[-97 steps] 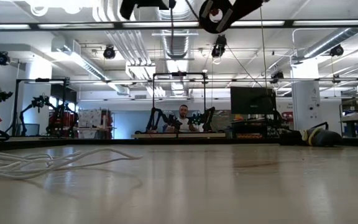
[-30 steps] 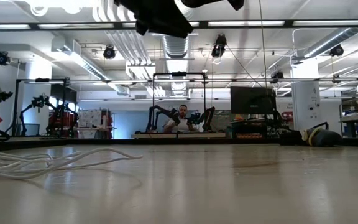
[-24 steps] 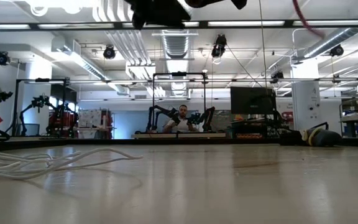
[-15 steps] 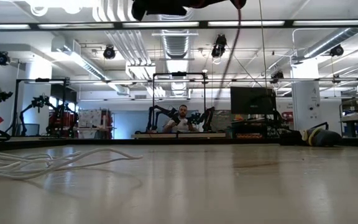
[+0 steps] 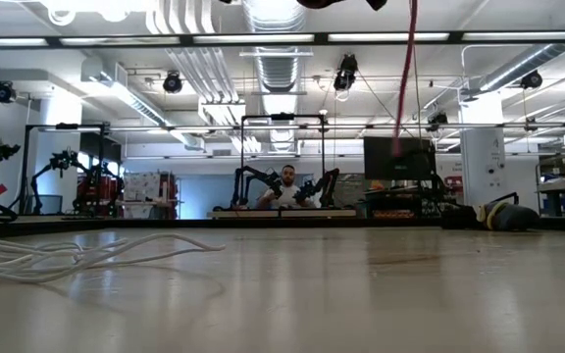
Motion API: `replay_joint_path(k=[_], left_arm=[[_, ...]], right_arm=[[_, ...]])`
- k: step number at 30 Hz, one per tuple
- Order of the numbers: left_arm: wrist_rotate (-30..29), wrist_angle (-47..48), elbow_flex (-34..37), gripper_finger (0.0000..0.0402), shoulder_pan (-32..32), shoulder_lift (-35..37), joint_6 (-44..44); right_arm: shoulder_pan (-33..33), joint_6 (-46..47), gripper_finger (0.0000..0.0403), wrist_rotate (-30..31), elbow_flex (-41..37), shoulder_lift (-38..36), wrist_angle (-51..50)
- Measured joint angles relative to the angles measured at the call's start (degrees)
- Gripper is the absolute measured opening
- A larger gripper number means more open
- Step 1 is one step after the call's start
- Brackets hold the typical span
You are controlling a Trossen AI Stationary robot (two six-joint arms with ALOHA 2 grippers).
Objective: Coil cords
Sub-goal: Coil the red wire onto the spool
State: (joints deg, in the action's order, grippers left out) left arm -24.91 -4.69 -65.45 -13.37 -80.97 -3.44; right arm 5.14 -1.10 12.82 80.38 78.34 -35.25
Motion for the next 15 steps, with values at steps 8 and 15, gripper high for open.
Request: replay_joint_path(k=[8, 15], left_arm=[[1.1, -1.7, 0.0, 0.0070, 0.1, -0.9, -0.4], [1.2, -1.3, 0.0, 0.0006, -0.1, -0.9, -1.0]], right_arm=[[0.1, 0.0, 0.0000, -0.3, 0.0, 0.0, -0.6], [0.6, 0.0, 0.0013, 0.0, 0.0, -0.7, -1.1]])
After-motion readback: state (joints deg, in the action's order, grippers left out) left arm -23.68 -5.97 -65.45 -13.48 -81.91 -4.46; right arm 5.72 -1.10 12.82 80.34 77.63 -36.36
